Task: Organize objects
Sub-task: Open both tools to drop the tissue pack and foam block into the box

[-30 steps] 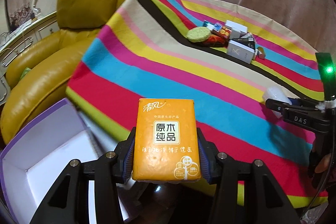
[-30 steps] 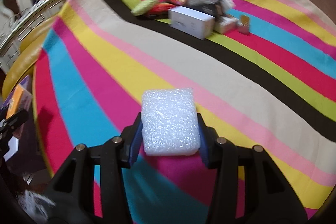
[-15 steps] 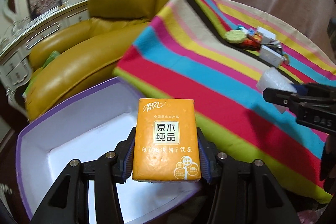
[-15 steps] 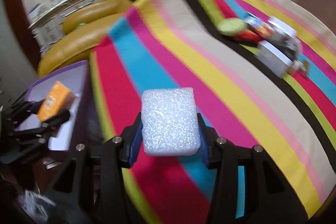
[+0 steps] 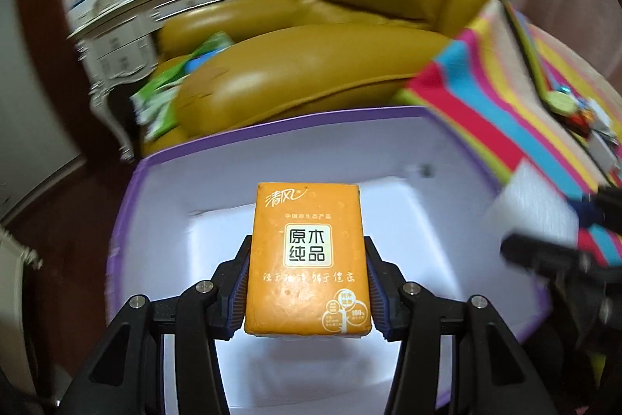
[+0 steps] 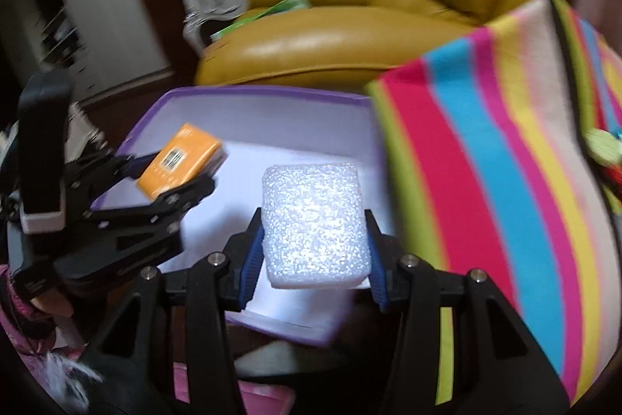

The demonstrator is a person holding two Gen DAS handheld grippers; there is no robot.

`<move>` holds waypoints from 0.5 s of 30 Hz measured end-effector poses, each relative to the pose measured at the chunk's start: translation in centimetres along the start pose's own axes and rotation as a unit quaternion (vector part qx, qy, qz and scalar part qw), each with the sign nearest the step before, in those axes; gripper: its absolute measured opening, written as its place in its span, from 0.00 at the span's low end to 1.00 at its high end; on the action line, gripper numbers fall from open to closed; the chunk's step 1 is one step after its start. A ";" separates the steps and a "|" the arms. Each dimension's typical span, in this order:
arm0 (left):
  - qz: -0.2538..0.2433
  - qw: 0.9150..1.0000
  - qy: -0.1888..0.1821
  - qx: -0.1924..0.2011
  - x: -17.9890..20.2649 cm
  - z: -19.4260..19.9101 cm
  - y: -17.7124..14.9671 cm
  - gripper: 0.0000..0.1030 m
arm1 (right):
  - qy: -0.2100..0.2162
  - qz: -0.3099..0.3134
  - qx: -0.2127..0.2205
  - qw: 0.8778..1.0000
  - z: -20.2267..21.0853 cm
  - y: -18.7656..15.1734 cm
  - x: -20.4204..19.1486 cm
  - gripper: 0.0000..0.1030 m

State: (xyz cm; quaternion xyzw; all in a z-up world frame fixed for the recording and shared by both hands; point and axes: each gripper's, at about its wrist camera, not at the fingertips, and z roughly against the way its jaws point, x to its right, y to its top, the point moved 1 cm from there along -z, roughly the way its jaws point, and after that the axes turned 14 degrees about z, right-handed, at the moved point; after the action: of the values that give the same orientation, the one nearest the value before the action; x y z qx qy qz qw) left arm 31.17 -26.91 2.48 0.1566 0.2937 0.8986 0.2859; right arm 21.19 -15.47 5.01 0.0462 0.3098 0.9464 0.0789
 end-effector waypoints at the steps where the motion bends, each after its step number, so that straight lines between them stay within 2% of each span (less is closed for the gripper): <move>1: 0.009 1.000 0.008 -0.004 -1.0 -0.1 0.0 0.50 | 0.009 0.004 -0.007 1.000 -0.9 0.3 -0.6 0.49; 2: 0.016 1.000 0.011 -0.008 -1.5 -0.4 0.0 0.51 | 0.015 0.010 -0.018 1.000 -2.3 0.5 -1.1 0.49; 4: 0.030 0.999 0.011 -0.021 -2.6 -0.9 0.0 0.54 | 0.029 0.006 -0.047 0.998 -4.4 0.5 -1.4 0.60; 5: 0.037 0.999 0.015 -0.030 -3.0 -1.0 -0.2 0.63 | 0.042 -0.001 -0.061 0.997 -5.2 0.2 -1.2 0.75; 6: 0.041 0.998 0.019 -0.034 -3.6 -1.1 -0.2 0.72 | 0.057 -0.014 -0.073 0.996 -6.2 0.0 -1.1 0.83; 8: 0.049 0.998 0.017 -0.040 -3.7 -1.3 -0.4 0.76 | 0.061 -0.024 -0.092 0.994 -7.2 -0.2 -1.0 0.84; 13: 0.031 0.998 0.000 -0.057 -1.6 -2.2 -1.4 0.77 | -0.020 0.023 -0.169 0.985 -9.1 -1.3 -0.7 0.88; 15: 0.019 0.998 -0.012 -0.061 0.1 -2.4 -2.1 0.77 | -0.094 0.066 -0.191 0.975 -9.4 -1.6 -0.7 0.88</move>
State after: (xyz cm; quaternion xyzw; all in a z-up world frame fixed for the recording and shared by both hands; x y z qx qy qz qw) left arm 30.93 -26.54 -0.65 0.1552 0.2322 0.9180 0.2815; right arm 20.75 -19.78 -3.50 0.1392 0.1108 0.9827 0.0520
